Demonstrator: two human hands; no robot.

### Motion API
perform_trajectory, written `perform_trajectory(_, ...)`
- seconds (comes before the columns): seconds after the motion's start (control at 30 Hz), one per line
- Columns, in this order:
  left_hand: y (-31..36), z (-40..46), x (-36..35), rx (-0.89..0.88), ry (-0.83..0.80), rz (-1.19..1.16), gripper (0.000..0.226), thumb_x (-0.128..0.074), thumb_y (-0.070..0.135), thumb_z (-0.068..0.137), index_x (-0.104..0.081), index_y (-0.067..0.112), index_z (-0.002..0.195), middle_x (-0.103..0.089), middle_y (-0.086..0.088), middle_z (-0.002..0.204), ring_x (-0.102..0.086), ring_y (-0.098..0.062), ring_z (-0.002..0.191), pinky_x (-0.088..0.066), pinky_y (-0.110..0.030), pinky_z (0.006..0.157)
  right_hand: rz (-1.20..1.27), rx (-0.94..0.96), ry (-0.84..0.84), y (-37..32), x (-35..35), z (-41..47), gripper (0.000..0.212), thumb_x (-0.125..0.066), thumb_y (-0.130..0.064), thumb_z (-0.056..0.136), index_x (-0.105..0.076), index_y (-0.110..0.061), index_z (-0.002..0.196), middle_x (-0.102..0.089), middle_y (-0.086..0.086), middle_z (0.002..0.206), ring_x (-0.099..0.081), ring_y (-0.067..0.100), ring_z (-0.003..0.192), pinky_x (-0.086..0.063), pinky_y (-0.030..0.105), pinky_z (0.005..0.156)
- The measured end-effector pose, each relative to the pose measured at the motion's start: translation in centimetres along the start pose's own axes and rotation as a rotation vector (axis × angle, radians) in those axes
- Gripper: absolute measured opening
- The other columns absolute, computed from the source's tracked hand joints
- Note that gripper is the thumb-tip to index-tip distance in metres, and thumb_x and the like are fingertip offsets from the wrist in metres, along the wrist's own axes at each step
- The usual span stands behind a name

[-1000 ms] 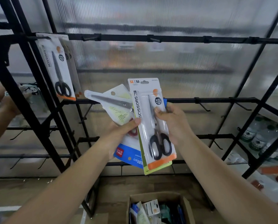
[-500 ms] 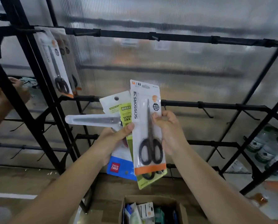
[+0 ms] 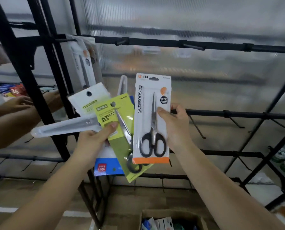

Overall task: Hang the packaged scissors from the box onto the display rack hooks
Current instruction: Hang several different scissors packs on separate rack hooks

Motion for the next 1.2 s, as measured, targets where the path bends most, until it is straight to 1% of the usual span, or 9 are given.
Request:
perform_trajectory(0.07,0.6,1.1,3.1,0.006,0.053,0.075,0.031,-0.070,0.031,0.078,-0.061,0.006,0.063,-0.063,0.001,0.049,-0.060,-0.019,0.055,-0.048,-0.029,0.058,-0.024,0.049,-0.001,-0.3,-2.3,0.0,0.016,-0.065,-0.012,0.086,-0.052,-0.021,0.092,-0.069,0.008,0.097,-0.069,0.025,0.087,-0.057,0.042,0.074)
perform_trajectory(0.2,1.1,2.8,8.9,0.058,0.128,0.256,0.052,-0.065,0.052,0.073,-0.059,0.002,0.087,-0.058,-0.010,0.089,-0.052,-0.027,0.087,-0.037,-0.042,0.087,-0.020,0.119,-0.092,-0.9,-7.0,-0.4,0.025,-0.058,-0.002,0.087,-0.051,-0.018,0.105,-0.071,0.005,0.093,-0.070,0.018,0.076,-0.056,0.031,0.060)
perform_trajectory(0.27,1.5,3.6,11.4,0.059,0.154,0.297,0.056,-0.066,0.058,0.068,-0.059,0.006,0.088,-0.055,-0.011,0.092,-0.051,-0.030,0.091,-0.041,-0.051,0.096,-0.062,0.168,-0.141,-1.2,-9.4,-0.7,0.032,-0.052,0.004,0.086,-0.051,-0.022,0.104,-0.070,0.005,0.094,-0.069,0.016,0.073,-0.055,0.030,0.057)
perform_trajectory(0.37,2.0,5.3,14.6,0.011,0.172,0.391,0.060,-0.068,0.070,0.060,-0.057,0.012,0.069,-0.056,-0.003,0.071,-0.054,-0.030,0.076,-0.047,-0.059,0.090,-0.110,0.221,-0.187,-1.7,-12.7,-1.0,0.038,-0.051,0.002,0.087,-0.048,-0.035,0.097,-0.067,0.007,0.106,-0.068,0.020,0.086,-0.054,0.025,0.056)
perform_trajectory(0.57,1.7,8.9,19.6,0.018,0.260,0.442,0.089,-0.065,0.086,0.049,-0.066,0.005,0.086,-0.068,-0.020,0.093,-0.064,-0.042,0.089,-0.051,-0.059,0.083,-0.106,0.341,-0.231,-3.4,-17.6,-1.4,0.037,-0.056,-0.005,0.091,-0.047,-0.040,0.095,-0.068,0.002,0.106,-0.069,0.017,0.087,-0.057,0.023,0.059)
perform_trajectory(0.73,1.5,11.2,22.8,0.005,0.278,0.490,0.092,-0.065,0.087,0.047,-0.068,0.004,0.086,-0.069,-0.022,0.093,-0.065,-0.045,0.087,-0.053,-0.060,0.076,-0.105,0.443,-0.247,-3.9,-19.6,-1.7,0.049,-0.051,0.000,0.092,-0.046,-0.047,0.106,-0.066,-0.003,0.110,-0.067,0.012,0.097,-0.056,0.018,0.065)
perform_trajectory(1.0,2.8,10.8,22.6,-0.064,0.226,0.479,0.089,-0.065,0.085,0.053,-0.067,0.002,0.084,-0.069,-0.024,0.089,-0.066,-0.045,0.083,-0.054,-0.057,0.073,-0.130,0.486,-0.240,-3.3,-20.9,-1.9,0.052,-0.048,-0.002,0.095,-0.042,-0.028,0.139,-0.061,0.000,0.125,-0.062,0.011,0.109,-0.057,0.021,0.074)
perform_trajectory(1.1,3.7,9.5,21.8,-0.104,0.194,0.467,0.090,-0.064,0.083,0.056,-0.066,-0.002,0.085,-0.067,-0.027,0.090,-0.064,-0.047,0.085,-0.052,-0.057,0.075,-0.114,0.446,-0.232,-3.1,-21.2,-1.7,0.056,-0.048,-0.002,0.095,-0.037,-0.026,0.144,-0.057,0.002,0.131,-0.065,0.012,0.101,-0.058,0.021,0.068)
perform_trajectory(1.2,4.7,8.4,21.1,-0.129,0.177,0.443,0.081,-0.064,0.072,0.066,-0.064,-0.007,0.086,-0.066,-0.030,0.091,-0.064,-0.048,0.086,-0.051,-0.056,0.078,-0.193,0.437,-0.177,-2.7,-21.1,-1.5,0.056,-0.049,-0.004,0.094,-0.038,-0.029,0.143,-0.052,0.005,0.138,-0.062,0.032,0.094,-0.058,0.034,0.072)
Point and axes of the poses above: each hand's wrist, its own z-axis towards the middle knuckle, its own x-axis out of the back of the hand, y = z × x, the point moved 4 cm from there along z, towards the middle knuckle
